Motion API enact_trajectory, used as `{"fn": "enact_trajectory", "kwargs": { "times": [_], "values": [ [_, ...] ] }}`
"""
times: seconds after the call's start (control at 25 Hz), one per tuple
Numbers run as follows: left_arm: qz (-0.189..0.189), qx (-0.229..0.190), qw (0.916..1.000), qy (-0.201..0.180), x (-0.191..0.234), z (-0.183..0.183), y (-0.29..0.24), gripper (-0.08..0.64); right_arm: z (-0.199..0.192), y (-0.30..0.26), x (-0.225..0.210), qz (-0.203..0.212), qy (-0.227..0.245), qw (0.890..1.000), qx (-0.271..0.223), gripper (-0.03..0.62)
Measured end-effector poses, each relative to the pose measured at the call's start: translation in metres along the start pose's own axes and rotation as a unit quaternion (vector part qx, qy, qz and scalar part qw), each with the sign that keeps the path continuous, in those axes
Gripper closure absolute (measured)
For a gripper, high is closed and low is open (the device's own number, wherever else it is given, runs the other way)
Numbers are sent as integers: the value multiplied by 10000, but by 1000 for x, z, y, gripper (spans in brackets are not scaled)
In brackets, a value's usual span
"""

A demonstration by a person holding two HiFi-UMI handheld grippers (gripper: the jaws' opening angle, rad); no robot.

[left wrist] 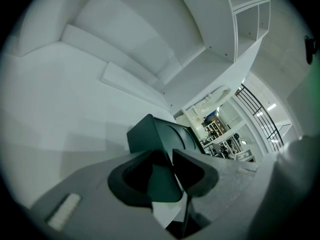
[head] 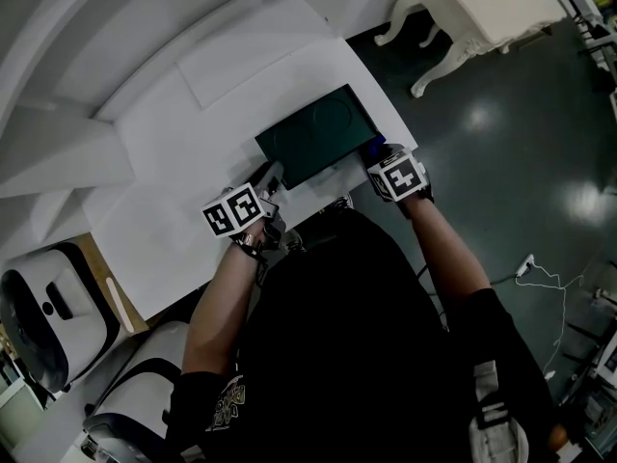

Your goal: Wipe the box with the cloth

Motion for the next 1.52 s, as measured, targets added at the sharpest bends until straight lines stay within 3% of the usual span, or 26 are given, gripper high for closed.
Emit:
{"fn": "enact_trajectory", "kwargs": {
  "times": [0.76,1.08,1.4,1.52],
  "values": [
    [-67,13,10000,1,1,0,0,426,7,-12,66,574,807,9950,118,500],
    [-111,-37,9999,15,1,0,1,426,5,-6,79,394,544,9975,229,500],
    [-147,-20,9999,-15,2,0,1,425,10,-15,113,774,403,9961,82,500],
    [-146,-1,9999,-21,1,0,1,425,18,-22,132,945,684,9931,101,500]
  ]
}}
Point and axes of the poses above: the fingertips, and each gripper's own axes: y backward along the fingers, x to its left, z out of its top, the point moved 9 cm from there along y, backward along the fingers, and after that the axes turned 11 degrees about -x, right-handed, at the moved point
